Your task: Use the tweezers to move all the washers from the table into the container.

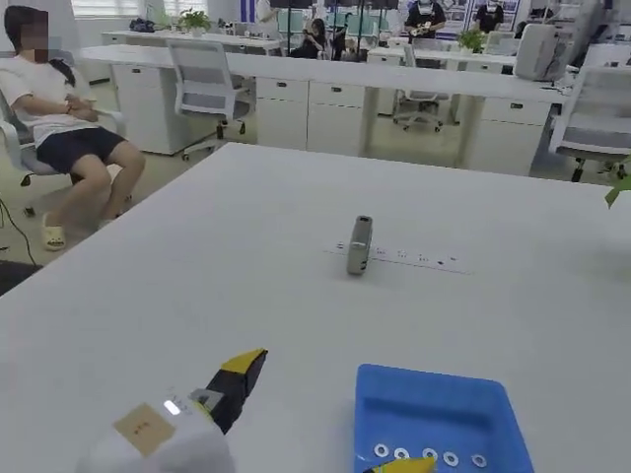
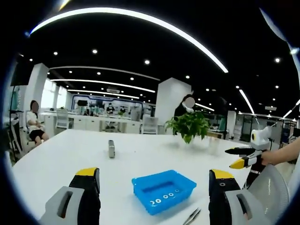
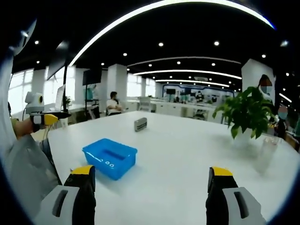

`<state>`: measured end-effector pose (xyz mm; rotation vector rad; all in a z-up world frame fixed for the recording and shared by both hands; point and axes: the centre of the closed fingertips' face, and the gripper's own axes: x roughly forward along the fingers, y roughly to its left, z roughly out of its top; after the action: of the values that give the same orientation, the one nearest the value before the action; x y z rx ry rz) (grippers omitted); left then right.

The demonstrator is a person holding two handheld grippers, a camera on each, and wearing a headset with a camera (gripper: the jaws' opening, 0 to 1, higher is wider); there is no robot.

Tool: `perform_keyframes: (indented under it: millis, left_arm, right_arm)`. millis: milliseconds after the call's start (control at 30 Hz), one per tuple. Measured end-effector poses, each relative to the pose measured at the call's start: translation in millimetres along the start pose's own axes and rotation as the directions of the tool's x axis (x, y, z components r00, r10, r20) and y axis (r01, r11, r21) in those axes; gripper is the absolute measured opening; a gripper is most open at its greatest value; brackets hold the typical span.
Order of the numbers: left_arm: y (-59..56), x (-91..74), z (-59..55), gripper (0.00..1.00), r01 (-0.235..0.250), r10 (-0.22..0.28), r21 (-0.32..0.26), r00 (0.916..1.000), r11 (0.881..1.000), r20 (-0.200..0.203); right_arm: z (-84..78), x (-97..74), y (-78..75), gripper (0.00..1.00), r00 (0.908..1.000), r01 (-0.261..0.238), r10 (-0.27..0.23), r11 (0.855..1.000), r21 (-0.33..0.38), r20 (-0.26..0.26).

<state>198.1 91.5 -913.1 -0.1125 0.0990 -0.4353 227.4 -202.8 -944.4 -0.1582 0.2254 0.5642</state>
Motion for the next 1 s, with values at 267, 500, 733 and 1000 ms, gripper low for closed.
perform_keyframes:
  millis: [267, 500, 733, 1000]
  left_arm:
    - [5.8, -0.1, -7.9, 0.99, -0.038, 0.039, 0.035, 0.9984, 0.999, -0.041]
    - [5.7, -0.1, -12.4, 0.99, -0.041, 0.046, 0.073, 0.9964, 0.996, -0.07]
    - [4.7, 0.4, -14.4, 0.96, -0.033, 0.042, 0.101, 0.9956, 0.994, -0.084]
    - [5.2, -0.5, -14.7, 0.96, -0.043, 0.053, 0.113, 0.9946, 0.993, -0.089]
  right_arm:
    - [0.3, 0.6, -3.1, 0.99, 0.9998, 0.022, -0.022, 1.0, 0.0, 0.001]
    - [-3.1, 2.0, 1.1, 0.99, 0.9997, 0.006, -0.007, 1.0, -0.016, -0.023]
    - [4.1, 1.0, 4.2, 0.99, 0.9999, -0.003, 0.002, 1.0, 0.011, 0.012]
    - [-2.3, 1.3, 1.7, 0.99, 0.9998, 0.01, -0.01, 1.0, 0.014, -0.019]
